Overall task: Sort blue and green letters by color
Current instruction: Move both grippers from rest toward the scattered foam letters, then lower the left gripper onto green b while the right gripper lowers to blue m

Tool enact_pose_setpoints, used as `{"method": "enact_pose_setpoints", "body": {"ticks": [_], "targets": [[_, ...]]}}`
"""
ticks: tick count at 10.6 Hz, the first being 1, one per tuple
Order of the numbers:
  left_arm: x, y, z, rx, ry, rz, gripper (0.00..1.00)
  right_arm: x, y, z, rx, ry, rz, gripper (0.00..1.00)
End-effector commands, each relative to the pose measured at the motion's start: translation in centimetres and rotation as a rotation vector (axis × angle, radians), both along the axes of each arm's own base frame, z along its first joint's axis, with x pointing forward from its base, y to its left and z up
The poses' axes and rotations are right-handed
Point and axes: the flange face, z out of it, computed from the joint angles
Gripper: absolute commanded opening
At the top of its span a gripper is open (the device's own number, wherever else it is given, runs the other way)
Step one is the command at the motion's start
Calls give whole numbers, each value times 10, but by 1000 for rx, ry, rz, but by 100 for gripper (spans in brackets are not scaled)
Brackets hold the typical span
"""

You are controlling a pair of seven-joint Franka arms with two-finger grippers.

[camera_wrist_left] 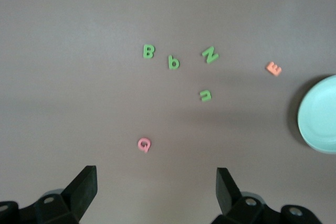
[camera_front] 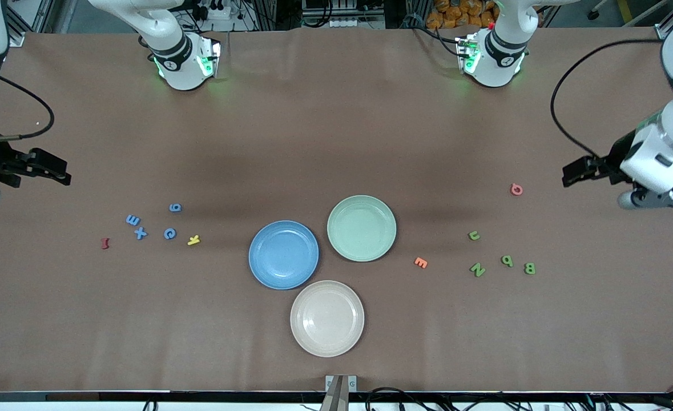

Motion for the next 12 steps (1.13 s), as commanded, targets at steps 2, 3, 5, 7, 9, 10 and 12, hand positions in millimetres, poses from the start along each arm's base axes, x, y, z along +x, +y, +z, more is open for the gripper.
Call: {"method": "enact_pose_setpoints", "body": {"ticks": [2,3,5,7,9,10,12], "targets": [[42,16,-63,-4,-34,145,100,19,-10,-84,16,3,105,100],[49,12,-87,1,-9,138,100,21,-16,-113,15,-7,137,100],[59,8,-123,3,7,133,100,27,-31,-172,11,-13,230,100],[62,10,-156,-2,-39,133,100,30,-36,-204,23,33,387,100],[66,5,-189,-6,-48,137,100,35,-38,-236,38,58,600,100],[70,1,-206,-10,-49,141,100,38,-47,-253,43,60,692,100],[77,-3,-237,-15,-58,182,100,42,-66,-277,43,48,844,100]]}}
